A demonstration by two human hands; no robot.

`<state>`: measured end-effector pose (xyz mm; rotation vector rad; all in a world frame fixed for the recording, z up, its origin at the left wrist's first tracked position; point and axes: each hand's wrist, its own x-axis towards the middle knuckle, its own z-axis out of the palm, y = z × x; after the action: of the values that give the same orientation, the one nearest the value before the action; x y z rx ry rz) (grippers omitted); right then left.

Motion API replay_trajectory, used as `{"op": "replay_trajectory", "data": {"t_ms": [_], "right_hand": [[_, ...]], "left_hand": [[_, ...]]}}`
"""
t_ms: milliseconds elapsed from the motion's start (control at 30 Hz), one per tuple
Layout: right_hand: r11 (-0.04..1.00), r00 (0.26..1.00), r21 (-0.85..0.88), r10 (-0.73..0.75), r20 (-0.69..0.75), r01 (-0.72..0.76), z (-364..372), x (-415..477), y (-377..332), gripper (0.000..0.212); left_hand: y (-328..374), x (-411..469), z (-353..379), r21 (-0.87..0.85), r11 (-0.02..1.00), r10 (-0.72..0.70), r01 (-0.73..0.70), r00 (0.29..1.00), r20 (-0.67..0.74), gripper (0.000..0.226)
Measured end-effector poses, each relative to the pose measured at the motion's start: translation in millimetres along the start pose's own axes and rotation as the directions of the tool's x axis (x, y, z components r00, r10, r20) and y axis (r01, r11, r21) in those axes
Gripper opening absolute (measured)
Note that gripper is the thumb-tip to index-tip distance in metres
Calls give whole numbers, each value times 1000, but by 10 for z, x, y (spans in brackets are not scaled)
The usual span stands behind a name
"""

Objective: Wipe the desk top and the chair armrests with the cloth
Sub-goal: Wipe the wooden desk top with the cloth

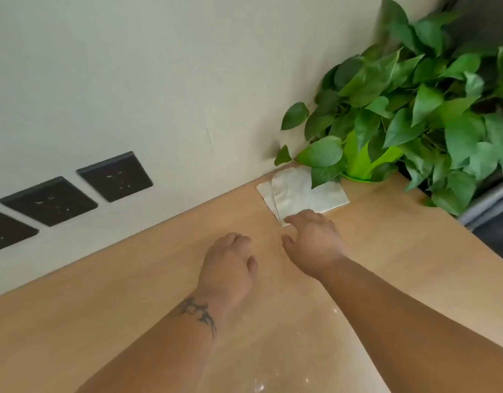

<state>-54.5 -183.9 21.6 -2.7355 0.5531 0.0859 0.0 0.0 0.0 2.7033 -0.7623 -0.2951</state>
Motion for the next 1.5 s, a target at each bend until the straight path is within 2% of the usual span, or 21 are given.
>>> {"op": "replay_trajectory", "data": {"t_ms": [133, 333, 500, 600, 700, 800, 833, 933, 967, 1000, 1100, 1167, 1200, 1267, 1300, 1367, 1433, 1500], "right_hand": [[997, 999, -65, 45, -3, -45, 103, 443, 262, 62], [975, 990, -179, 138, 23, -132, 204, 861, 524, 86], [987, 988, -129, 80, -135, -98, 271, 1035, 534, 50], [996, 977, -63, -70, -200, 59, 291, 1035, 679, 36], [967, 958, -65, -252, -138, 245, 182, 912, 914, 17], [962, 959, -27, -273, -77, 271, 59, 635, 1134, 16], [971, 969, -22, -240, -52, 239, 34, 509, 1175, 23], [986, 994, -126, -110, 10, 111, 78, 241, 1284, 81], [986, 996, -152, -63, 60, 72, 94, 229, 1277, 92], [988, 995, -147, -34, 91, 47, 118, 251, 1258, 93], [999, 995, -44, 3, 101, 1, 184, 361, 1112, 63], [997, 994, 59, 43, 104, -49, 143, 365, 1062, 59], [986, 995, 144, 72, 74, -82, 69, 334, 1095, 59], [951, 982, 277, 170, -84, -141, -129, 260, 1293, 61], [951, 965, 251, 219, -144, -178, -202, 245, 1458, 64], [964, 949, 78, 266, -168, -256, -242, 270, 1783, 65], [960, 955, -28, 276, -106, -280, -149, 328, 1978, 65], [963, 963, -11, 268, -43, -268, -17, 327, 1995, 63]], "left_hand": [[153, 315, 363, 75, 997, 7, -10, 999, 33, 55], [172, 445, 570, 195, 981, 11, -4, 999, -32, 70], [166, 513, 607, 198, 980, -4, 7, 1000, -11, 67], [141, 535, 629, 226, 974, -29, 30, 1000, -9, 68], [137, 544, 663, 238, 971, -27, 37, 999, -43, 69], [168, 537, 658, 222, 974, -28, 40, 998, -56, 71], [173, 533, 655, 219, 975, -31, 42, 998, -56, 72], [195, 526, 659, 213, 976, -38, 49, 998, -51, 75], [199, 520, 664, 208, 977, -38, 50, 997, -60, 76], [204, 517, 667, 200, 978, -38, 52, 997, -73, 75], [207, 513, 701, 210, 976, -42, 60, 995, -90, 75], [201, 503, 716, 205, 977, -39, 60, 994, -104, 74], [195, 504, 725, 198, 978, -35, 58, 993, -117, 74], [172, 510, 733, 208, 976, -33, 59, 991, -126, 75], [168, 514, 728, 219, 974, -34, 61, 992, -121, 76], [168, 522, 730, 242, 969, -23, 49, 994, -109, 77], [177, 522, 714, 257, 966, -13, 38, 995, -98, 78], [184, 528, 696, 251, 967, -20, 39, 997, -78, 80]]}}
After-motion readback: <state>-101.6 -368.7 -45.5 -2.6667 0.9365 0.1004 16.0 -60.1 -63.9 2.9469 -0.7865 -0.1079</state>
